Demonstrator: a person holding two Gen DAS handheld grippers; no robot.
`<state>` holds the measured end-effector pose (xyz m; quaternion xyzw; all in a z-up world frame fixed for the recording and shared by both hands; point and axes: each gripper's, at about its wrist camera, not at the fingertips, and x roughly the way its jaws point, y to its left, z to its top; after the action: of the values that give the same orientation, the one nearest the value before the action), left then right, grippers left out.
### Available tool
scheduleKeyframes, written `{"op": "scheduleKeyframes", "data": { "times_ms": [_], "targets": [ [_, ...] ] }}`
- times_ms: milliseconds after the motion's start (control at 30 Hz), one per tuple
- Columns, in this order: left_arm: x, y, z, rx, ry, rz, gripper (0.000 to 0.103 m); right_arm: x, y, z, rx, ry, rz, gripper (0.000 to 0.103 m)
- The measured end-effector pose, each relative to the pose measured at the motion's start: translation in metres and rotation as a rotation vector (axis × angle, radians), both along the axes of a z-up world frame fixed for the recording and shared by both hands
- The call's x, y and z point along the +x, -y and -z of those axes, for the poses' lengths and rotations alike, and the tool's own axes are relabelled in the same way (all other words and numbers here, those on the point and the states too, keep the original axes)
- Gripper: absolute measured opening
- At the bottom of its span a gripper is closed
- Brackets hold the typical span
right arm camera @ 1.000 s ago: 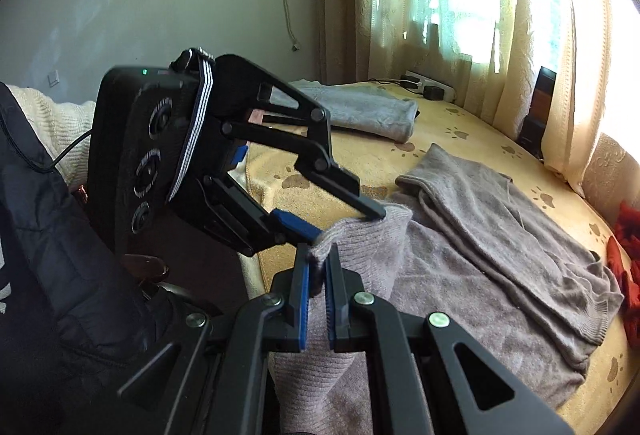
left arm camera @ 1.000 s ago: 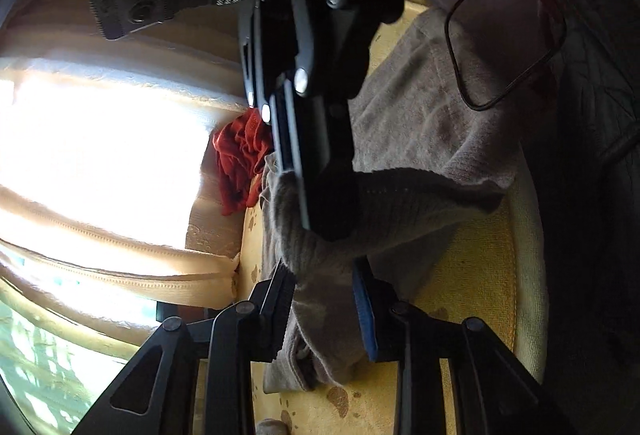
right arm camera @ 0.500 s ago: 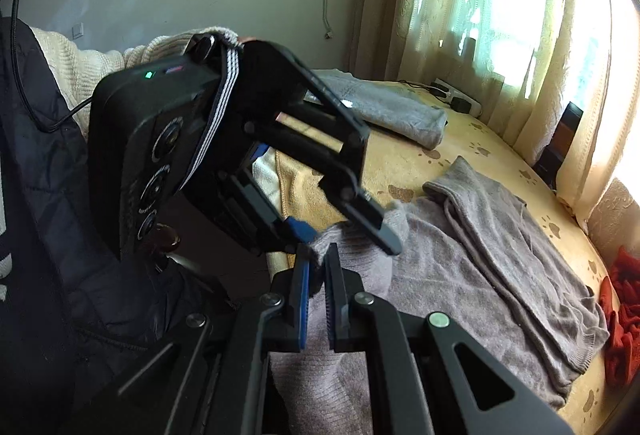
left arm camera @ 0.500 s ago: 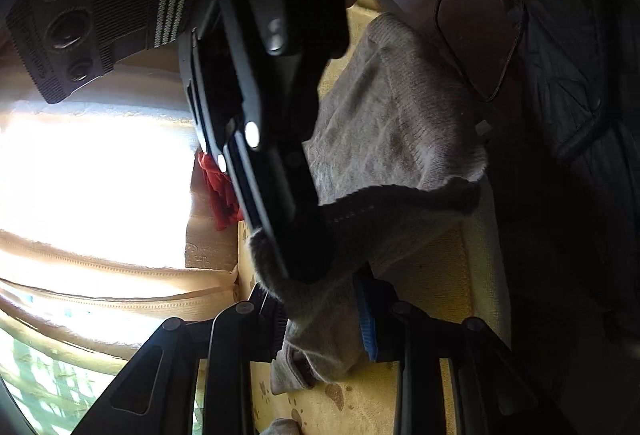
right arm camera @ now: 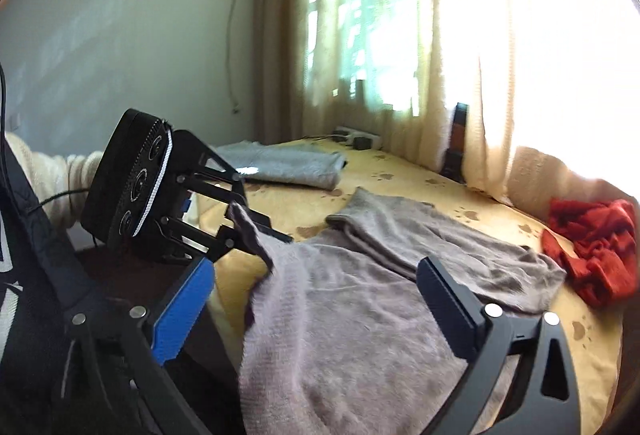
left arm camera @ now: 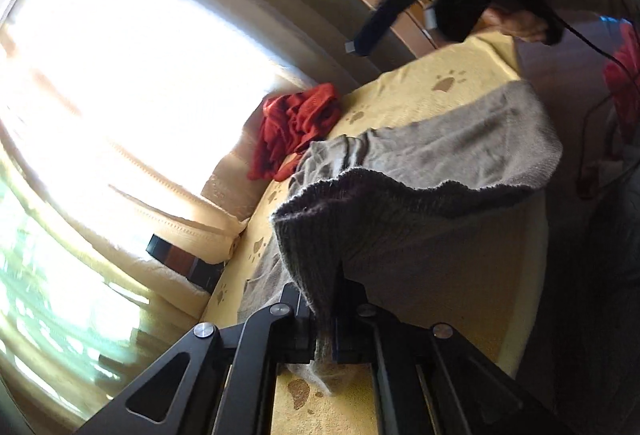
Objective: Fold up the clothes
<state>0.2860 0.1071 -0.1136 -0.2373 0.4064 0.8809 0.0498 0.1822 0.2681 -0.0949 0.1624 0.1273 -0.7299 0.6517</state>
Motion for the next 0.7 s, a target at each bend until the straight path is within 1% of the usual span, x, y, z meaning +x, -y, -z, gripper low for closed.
{"op": "scheduleKeyframes", "data": {
  "times_ms": [33, 100, 133, 200, 233, 333, 367, 433, 467, 500, 533, 567, 600, 633, 700],
  "targets": [
    [0.003, 0.003, -0.006, 0.036, -0.010, -0.017, 0.004, -0.006, -0.013, 0.000, -0.018, 0.028, 0.042, 0.102],
    [0.009, 0.009, -0.017, 0.108, -0.031, -0.052, 0.004, -0.010, -0.039, 0.005, -0.016, 0.051, 0.115, 0.102],
    [0.010, 0.016, -0.024, 0.139, -0.042, -0.066, 0.004, -0.010, -0.050, 0.009, -0.001, 0.049, 0.151, 0.102],
    [0.006, 0.020, -0.028, 0.185, -0.051, -0.078, 0.004, -0.004, -0.064, 0.021, 0.058, 0.028, 0.202, 0.102],
    [0.007, 0.023, -0.034, 0.196, -0.058, -0.085, 0.004, -0.001, -0.069, 0.028, 0.093, 0.015, 0.223, 0.102],
    [0.007, 0.025, -0.037, 0.206, -0.066, -0.086, 0.004, 0.008, -0.080, 0.053, 0.193, -0.020, 0.287, 0.102],
    [0.007, 0.025, -0.038, 0.208, -0.069, -0.084, 0.004, 0.010, -0.081, 0.063, 0.223, -0.030, 0.309, 0.100],
    [0.009, 0.022, -0.040, 0.203, -0.076, -0.076, 0.004, 0.013, -0.084, 0.082, 0.282, -0.058, 0.357, 0.093],
    [0.012, 0.020, -0.042, 0.191, -0.084, -0.075, 0.004, 0.013, -0.085, 0.091, 0.312, -0.077, 0.384, 0.086],
    [0.012, 0.020, -0.044, 0.186, -0.091, -0.077, 0.004, 0.009, -0.088, 0.096, 0.328, -0.072, 0.410, 0.072],
    [0.013, 0.020, -0.045, 0.181, -0.098, -0.078, 0.004, 0.004, -0.091, 0.100, 0.338, -0.059, 0.436, 0.063],
    [0.014, 0.020, -0.047, 0.176, -0.105, -0.080, 0.004, -0.001, -0.095, 0.105, 0.348, -0.046, 0.462, 0.051],
    [0.015, 0.020, -0.049, 0.172, -0.111, -0.082, 0.005, -0.005, -0.098, 0.107, 0.344, -0.033, 0.479, 0.042],
    [0.016, 0.021, -0.050, 0.171, -0.116, -0.087, 0.005, -0.008, -0.101, 0.107, 0.339, -0.016, 0.482, 0.039],
    [0.017, 0.022, -0.050, 0.165, -0.122, -0.097, 0.005, -0.010, -0.107, 0.104, 0.322, 0.023, 0.454, 0.038]
  ]
}}
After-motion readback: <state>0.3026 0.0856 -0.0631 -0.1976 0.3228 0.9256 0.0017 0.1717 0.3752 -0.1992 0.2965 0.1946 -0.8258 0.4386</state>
